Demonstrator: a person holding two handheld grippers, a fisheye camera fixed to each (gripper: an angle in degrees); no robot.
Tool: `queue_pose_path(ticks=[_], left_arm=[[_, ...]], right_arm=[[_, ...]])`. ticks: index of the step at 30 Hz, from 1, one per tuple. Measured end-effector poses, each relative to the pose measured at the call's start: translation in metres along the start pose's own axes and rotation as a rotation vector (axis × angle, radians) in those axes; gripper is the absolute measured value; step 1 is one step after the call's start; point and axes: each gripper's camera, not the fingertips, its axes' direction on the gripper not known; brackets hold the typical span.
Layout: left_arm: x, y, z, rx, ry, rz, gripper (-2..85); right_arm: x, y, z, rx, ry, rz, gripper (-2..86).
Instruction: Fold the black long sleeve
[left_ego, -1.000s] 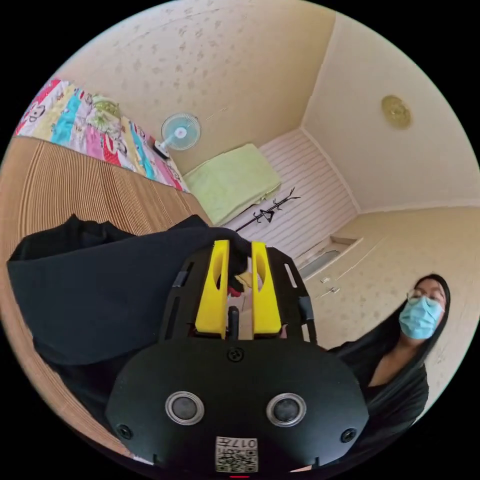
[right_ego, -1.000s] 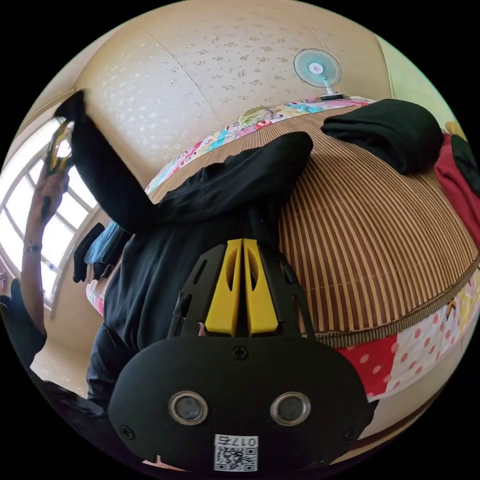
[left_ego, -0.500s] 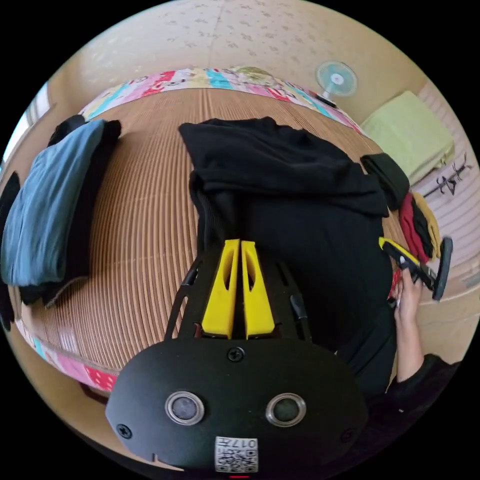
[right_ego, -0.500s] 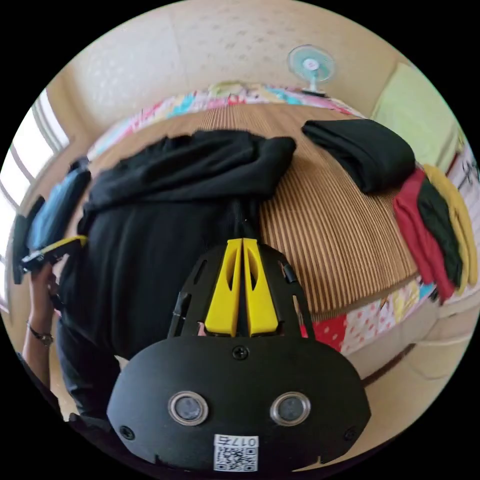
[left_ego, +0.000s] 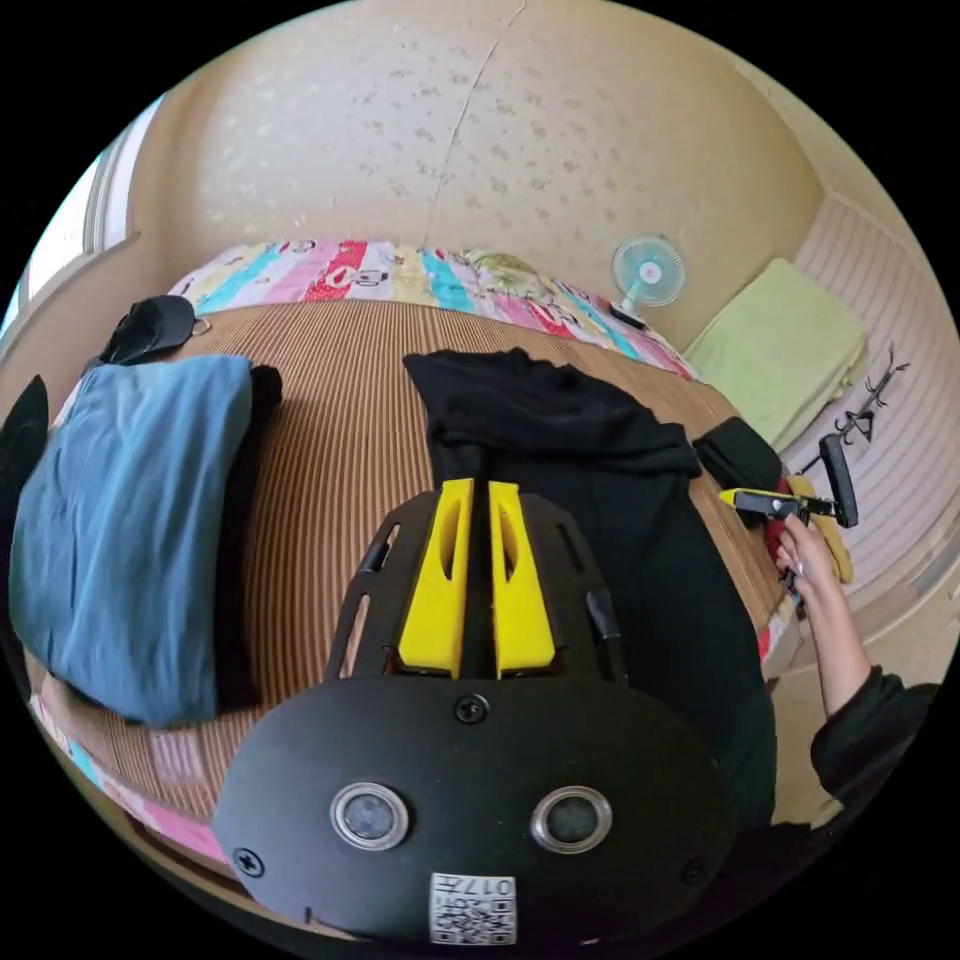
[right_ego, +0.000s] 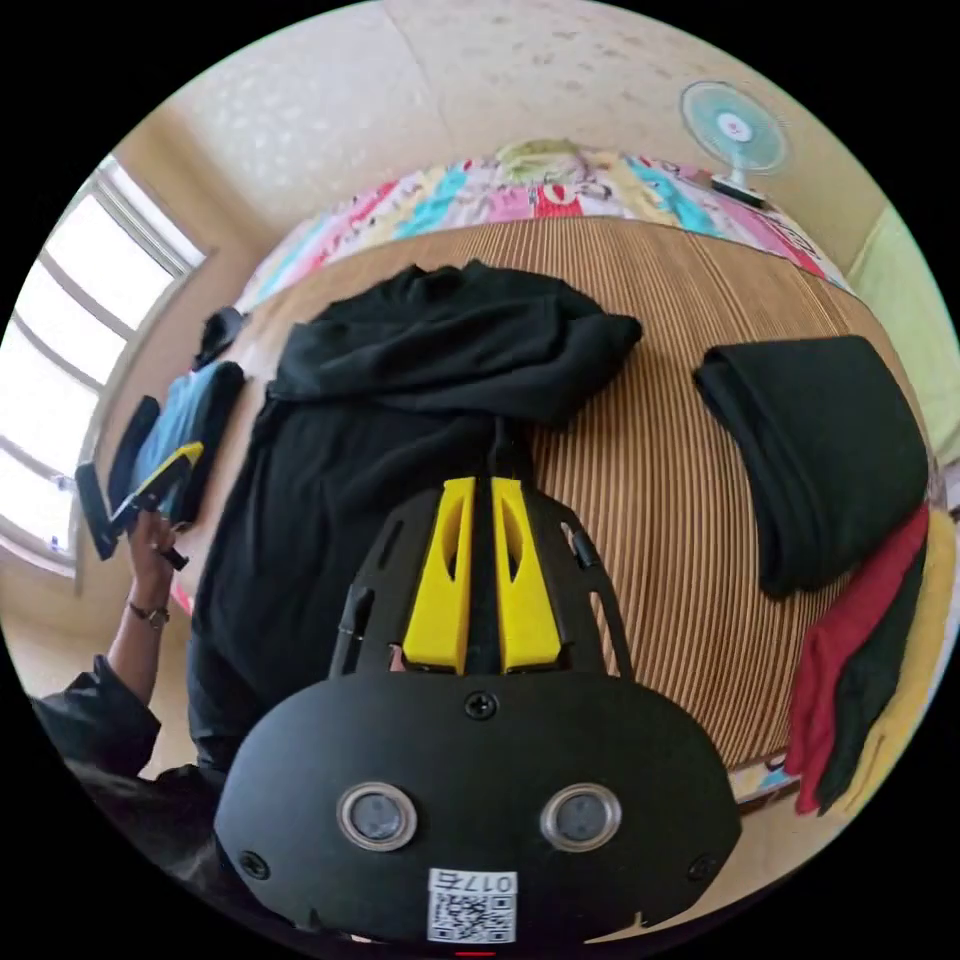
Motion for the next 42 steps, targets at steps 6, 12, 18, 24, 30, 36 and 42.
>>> queue_pose_path(ticks=[6,12,18,24,30,36,42], left_arm=[[-0.037,0.148,-0.062,-0.121,0.067,-0.136,12.0],[-0.053,0.213,-0.081,-0.112,0.107,-0.24,10.6],[-0.067,0.208,-0.09,-0.16,0.198,-0.247,4.1],[-0.107,0.215,-0.171,0.072,0.874,-0.284,3.8],[-0.102,0.173,-0.247,0.24,0.877,-0.231,4.0],[-0.124,0.088,-0.183,0.203,0.719,-0.444,4.0],[-0.173,-0.023,-0.093,0.205,0.539,-0.503,9.4]], right_arm=[[0.049,0.164,-0.033,0.022,-0.179,0.167,6.7],[0.072,0.253,-0.015,-0.044,-0.3,0.393,4.9],[0.08,0.254,-0.016,-0.091,-0.377,0.427,0.6],[0.093,0.289,-0.118,0.18,-0.843,0.263,2.0],[0.074,0.296,-0.244,0.38,-0.653,0.198,2.7],[0.077,0.184,-0.229,0.376,-0.488,0.242,3.2],[0.079,0.016,-0.14,0.338,-0.44,0.277,6.9]])
